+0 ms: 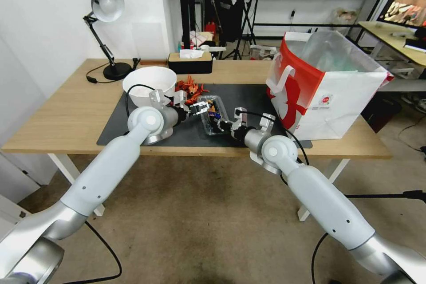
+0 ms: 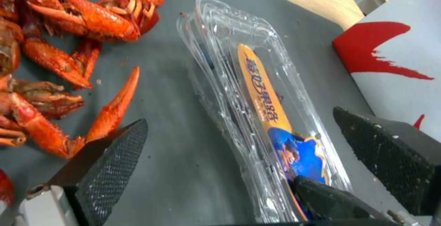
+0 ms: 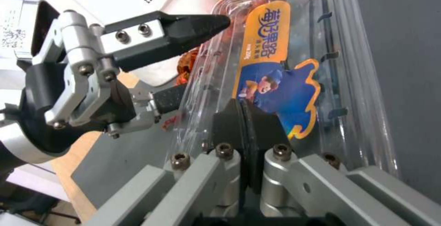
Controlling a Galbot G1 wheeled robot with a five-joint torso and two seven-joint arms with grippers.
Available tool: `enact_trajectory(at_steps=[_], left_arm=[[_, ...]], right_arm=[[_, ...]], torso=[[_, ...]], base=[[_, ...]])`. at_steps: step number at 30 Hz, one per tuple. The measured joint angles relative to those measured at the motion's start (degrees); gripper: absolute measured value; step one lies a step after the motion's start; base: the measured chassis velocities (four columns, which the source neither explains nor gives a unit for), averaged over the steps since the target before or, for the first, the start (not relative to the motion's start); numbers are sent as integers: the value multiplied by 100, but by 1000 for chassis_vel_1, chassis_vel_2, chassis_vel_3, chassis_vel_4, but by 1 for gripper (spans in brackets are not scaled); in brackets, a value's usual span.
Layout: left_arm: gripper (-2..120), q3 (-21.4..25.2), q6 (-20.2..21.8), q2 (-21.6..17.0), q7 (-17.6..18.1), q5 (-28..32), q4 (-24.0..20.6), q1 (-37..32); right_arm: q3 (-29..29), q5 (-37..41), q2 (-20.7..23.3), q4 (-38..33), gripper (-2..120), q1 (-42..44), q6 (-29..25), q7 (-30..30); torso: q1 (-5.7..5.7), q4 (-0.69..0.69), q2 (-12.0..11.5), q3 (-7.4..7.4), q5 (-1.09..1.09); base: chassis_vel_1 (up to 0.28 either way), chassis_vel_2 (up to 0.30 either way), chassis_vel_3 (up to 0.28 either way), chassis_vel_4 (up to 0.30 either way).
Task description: Close the takeout container lid, then place the container into the takeout bag.
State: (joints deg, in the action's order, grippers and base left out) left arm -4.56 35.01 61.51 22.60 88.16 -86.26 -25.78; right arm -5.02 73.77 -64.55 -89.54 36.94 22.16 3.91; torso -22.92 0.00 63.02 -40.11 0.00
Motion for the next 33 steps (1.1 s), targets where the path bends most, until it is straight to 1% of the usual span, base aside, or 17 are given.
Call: enact_trajectory(at_steps=[10,13,14,16,17,20,21,24,25,27,28,29,31,32,33], left_arm=[[100,13,149,142,174,315,90,25],[97,13,152,159,185,365,102,38],[91,10,152,167,191,390,119,51],[83,9,152,178,207,419,142,75],[83,9,152,178,207,419,142,75],[70,9,158,183,224,483,157,96],[70,9,158,183,224,483,157,96],[52,1,171,197,244,505,161,98],[52,1,171,197,244,505,161,98],[44,-2,176,210,247,505,171,98],[37,-3,177,221,249,505,183,98],[37,-3,177,221,249,505,183,98],[29,-3,175,240,250,504,200,98],[29,-3,175,240,250,504,200,98],[24,-4,173,251,251,504,205,98]], right_arm=[[0,-31,-12,20,0,-5,0,-12],[0,-34,-12,22,0,-5,-1,-13],[0,-35,-11,22,0,-5,-2,-13],[-1,-36,-12,22,0,-5,-2,-14],[-1,-36,-12,22,0,-5,-2,-14],[-2,-37,-15,24,0,-5,-3,-17],[-2,-37,-15,24,0,-5,-3,-17],[-3,-37,-16,32,0,-5,-6,-23],[-3,-37,-16,32,0,-5,-6,-23],[-3,-37,-14,32,0,-6,-8,-25],[-3,-37,-11,32,0,-8,-8,-26],[-3,-37,-11,32,0,-8,-8,-26],[-7,-37,-11,32,0,-9,-10,-28],[-7,-37,-11,32,0,-9,-10,-28],[-10,-37,-11,31,0,-7,-10,-29]], torso=[[0,-1,0,0,0],[0,-1,0,0,0],[0,-1,0,0,0],[0,-1,0,0,0],[0,-1,0,0,0],[0,-1,0,0,0],[0,-1,0,0,0],[0,0,0,0,0],[0,0,0,0,0],[0,0,0,0,0],[0,0,0,0,0],[0,0,0,0,0],[0,1,0,0,0],[0,1,0,0,0],[1,1,0,0,0]], base=[[0,0,0,0],[0,0,0,0],[0,0,0,0],[0,0,0,0],[0,0,0,0],[0,0,0,0],[0,0,0,0],[0,0,0,0],[0,0,0,0],[0,0,0,0],[0,0,0,0],[0,0,0,0],[0,0,0,0],[0,0,0,0],[0,0,0,0]])
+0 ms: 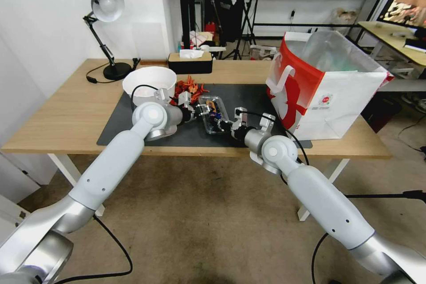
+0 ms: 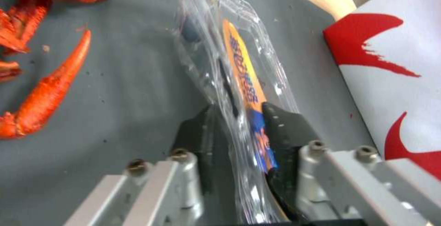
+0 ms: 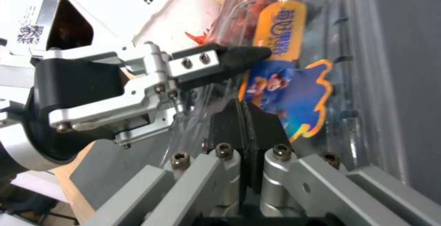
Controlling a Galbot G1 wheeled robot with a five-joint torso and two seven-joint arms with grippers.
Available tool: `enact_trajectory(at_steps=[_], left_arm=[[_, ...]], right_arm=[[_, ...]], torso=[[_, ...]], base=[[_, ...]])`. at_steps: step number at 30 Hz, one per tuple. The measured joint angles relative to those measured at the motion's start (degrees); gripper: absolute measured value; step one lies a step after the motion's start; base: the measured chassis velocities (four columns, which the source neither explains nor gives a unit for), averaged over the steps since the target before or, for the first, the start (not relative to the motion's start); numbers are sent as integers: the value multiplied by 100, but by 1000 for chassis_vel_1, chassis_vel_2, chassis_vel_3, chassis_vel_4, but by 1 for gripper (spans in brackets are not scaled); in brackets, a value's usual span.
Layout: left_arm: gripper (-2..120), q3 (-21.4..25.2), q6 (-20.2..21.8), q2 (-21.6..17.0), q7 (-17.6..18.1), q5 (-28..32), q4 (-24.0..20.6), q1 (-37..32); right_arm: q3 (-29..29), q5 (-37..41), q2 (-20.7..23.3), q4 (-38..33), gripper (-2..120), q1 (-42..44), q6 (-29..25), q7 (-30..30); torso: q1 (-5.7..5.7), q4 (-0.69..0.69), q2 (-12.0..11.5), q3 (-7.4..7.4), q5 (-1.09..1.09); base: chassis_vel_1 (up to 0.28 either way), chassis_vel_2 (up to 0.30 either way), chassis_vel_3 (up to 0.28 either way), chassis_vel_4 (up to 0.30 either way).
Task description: Close the takeout container lid, then place the container into the takeout bag.
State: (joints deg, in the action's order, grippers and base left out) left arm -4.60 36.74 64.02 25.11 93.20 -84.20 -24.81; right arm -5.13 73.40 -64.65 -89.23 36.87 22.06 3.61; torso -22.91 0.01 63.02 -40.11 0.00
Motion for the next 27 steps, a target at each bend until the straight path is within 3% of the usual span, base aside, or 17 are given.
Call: enact_trajectory(at_steps=[3,7,19,27], left_arm=[[9,-1,-11,11,2,14,10,2],[0,0,-25,10,1,43,14,7],[0,13,-45,4,1,74,8,7],[0,23,-51,1,2,96,-17,4]], right_arm=[[-3,2,4,-11,0,3,0,-2],[-1,5,16,-41,0,16,0,-2],[100,36,136,-265,0,149,17,20],[493,-141,400,-821,0,563,-68,-7]], torso=[[0,0,0,0,0],[0,-1,0,0,-1],[-1,-2,0,-1,0],[-1,-1,0,-1,0]], base=[[0,0,0,0],[0,0,0,0],[0,0,0,0],[0,0,0,0]])
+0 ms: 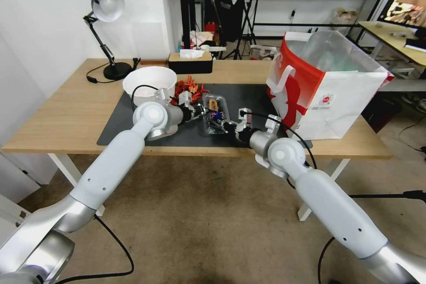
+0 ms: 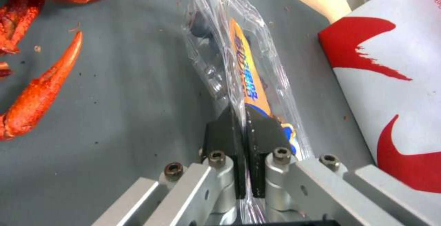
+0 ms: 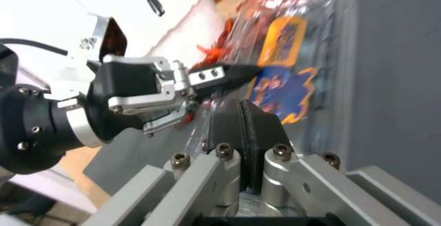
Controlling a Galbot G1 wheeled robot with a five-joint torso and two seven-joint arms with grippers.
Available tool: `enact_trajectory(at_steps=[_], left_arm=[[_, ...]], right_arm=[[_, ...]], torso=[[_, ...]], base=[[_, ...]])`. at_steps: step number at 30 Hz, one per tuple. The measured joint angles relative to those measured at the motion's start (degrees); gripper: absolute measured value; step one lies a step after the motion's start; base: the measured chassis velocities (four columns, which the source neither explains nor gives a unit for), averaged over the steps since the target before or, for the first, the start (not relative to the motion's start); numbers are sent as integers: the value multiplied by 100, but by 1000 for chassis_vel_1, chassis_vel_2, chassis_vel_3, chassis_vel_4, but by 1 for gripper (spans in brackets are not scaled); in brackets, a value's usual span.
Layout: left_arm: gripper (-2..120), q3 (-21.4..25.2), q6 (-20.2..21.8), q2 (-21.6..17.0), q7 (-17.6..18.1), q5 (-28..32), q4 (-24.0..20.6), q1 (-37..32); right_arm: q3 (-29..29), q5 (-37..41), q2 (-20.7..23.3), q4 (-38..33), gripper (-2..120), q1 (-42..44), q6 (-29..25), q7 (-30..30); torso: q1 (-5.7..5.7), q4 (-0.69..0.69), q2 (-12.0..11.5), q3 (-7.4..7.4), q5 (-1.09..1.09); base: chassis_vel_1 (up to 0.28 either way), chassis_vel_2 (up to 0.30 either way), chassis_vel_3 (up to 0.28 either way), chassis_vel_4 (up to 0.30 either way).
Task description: Close the takeout container lid, then place the container into the takeout bag.
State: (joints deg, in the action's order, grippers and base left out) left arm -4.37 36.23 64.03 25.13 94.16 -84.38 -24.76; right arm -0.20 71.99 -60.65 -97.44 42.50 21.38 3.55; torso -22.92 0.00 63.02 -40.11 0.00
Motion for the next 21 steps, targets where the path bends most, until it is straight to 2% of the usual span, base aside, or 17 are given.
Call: enact_trajectory(at_steps=[4,5,8,9,11,12,13,15,16,17,19,20,21], left_arm=[[0,7,-10,1,-8,6,-30,-15],[0,7,-10,1,-8,6,-30,-15],[0,12,-23,12,-27,6,-50,-45],[0,12,-23,12,-27,6,-50,-45],[0,13,-30,19,-34,6,-54,-54],[0,15,-41,27,-41,6,-57,-58],[0,15,-41,27,-41,6,-57,-58],[0,16,-55,31,-51,6,-75,-61],[0,27,-73,32,-57,6,-105,-70],[0,27,-73,32,-57,6,-105,-70],[0,185,-101,-87,-58,5,-324,-254],[0,185,-101,-87,-58,5,-324,-254],[0,254,-115,-149,-53,0,-399,-327]], right_arm=[[434,-844,189,-425,0,608,-318,-285],[434,-844,189,-425,0,608,-318,-285],[854,-1544,367,-932,0,1320,-686,-455],[854,-1544,367,-932,0,1320,-686,-455],[1051,-1852,444,-1164,7,1649,-896,-498],[1178,-2273,502,-1293,15,1968,-1174,-571],[1178,-2273,502,-1293,15,1968,-1174,-571],[1287,-2667,526,-1371,22,2226,-1474,-602],[1330,-2907,512,-1418,29,2408,-1727,-599],[1330,-2907,512,-1418,29,2408,-1727,-599],[1306,-3335,390,-1421,40,2609,-2202,-529],[1306,-3335,390,-1421,40,2609,-2202,-529],[1276,-3455,339,-1400,43,2638,-2342,-508]], torso=[[1,0,0,0,1],[1,0,0,0,1],[1,-3,2,1,2],[1,-3,2,1,2],[2,-1,2,1,-2],[2,-2,2,1,2],[2,-2,2,1,2],[1,0,2,1,-3],[2,-1,2,1,1],[2,-1,2,1,1],[2,-5,2,1,-3],[2,-5,2,1,-3],[2,0,2,1,-1]], base=[[0,0,0,0],[0,0,0,0],[0,0,0,0],[0,0,0,0],[0,0,0,0],[0,0,0,0],[0,0,0,0],[0,0,0,0],[0,0,0,0],[0,0,0,0],[0,0,0,0],[0,0,0,0],[0,0,0,0]])
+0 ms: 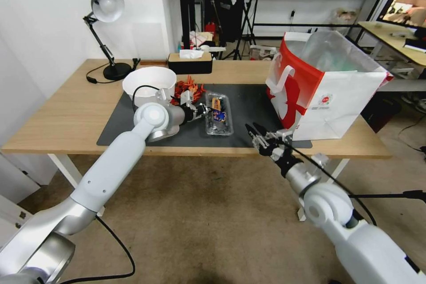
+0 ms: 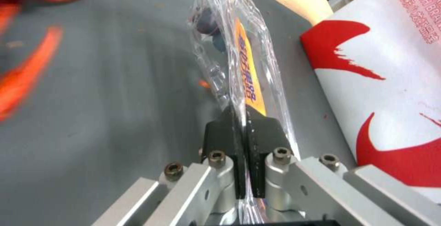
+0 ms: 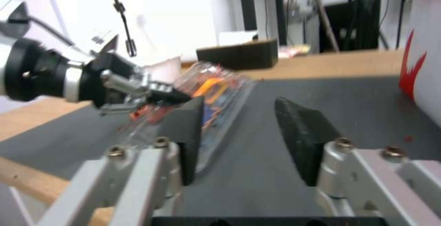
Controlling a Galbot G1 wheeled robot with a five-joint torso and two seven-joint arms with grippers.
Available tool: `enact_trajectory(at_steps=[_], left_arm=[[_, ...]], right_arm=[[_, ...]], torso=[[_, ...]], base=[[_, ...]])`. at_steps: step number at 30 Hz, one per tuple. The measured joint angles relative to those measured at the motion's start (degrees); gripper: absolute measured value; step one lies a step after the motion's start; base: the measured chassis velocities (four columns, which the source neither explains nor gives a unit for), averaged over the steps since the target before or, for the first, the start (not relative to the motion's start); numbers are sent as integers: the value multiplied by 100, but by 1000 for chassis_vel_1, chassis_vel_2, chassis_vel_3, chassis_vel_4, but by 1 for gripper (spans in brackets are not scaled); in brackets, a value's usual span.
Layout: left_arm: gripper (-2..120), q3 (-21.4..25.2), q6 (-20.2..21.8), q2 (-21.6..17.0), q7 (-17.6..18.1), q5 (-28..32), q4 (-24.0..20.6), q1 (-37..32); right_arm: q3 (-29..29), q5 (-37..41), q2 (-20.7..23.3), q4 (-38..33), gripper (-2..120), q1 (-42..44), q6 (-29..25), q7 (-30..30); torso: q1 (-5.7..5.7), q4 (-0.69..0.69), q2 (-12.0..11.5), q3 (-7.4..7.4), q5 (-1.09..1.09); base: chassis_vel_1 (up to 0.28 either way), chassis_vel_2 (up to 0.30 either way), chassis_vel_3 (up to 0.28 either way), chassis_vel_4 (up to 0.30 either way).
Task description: Close the takeout container lid, then place the container into the takeout bag.
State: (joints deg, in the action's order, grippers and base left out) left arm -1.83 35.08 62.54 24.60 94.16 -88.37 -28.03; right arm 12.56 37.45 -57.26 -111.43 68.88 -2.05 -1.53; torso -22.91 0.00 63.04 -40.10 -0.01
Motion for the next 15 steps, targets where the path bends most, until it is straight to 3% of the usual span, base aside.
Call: enact_trajectory(at_steps=[2,7,15], left_arm=[[0,139,-43,-148,1,-4,-213,-159],[0,325,-110,-328,-51,-5,-504,-358],[0,355,-257,-386,-223,-106,-683,-395]], right_arm=[[-19,-373,-150,18,55,197,-329,96],[23,-802,-340,14,72,582,-675,220],[211,-1164,-590,-13,100,1167,-981,246]], torso=[[0,5,0,0,0],[0,1,0,0,1],[0,-1,0,0,0]], base=[[0,0,0,0],[0,0,0,0],[0,0,0,0]])
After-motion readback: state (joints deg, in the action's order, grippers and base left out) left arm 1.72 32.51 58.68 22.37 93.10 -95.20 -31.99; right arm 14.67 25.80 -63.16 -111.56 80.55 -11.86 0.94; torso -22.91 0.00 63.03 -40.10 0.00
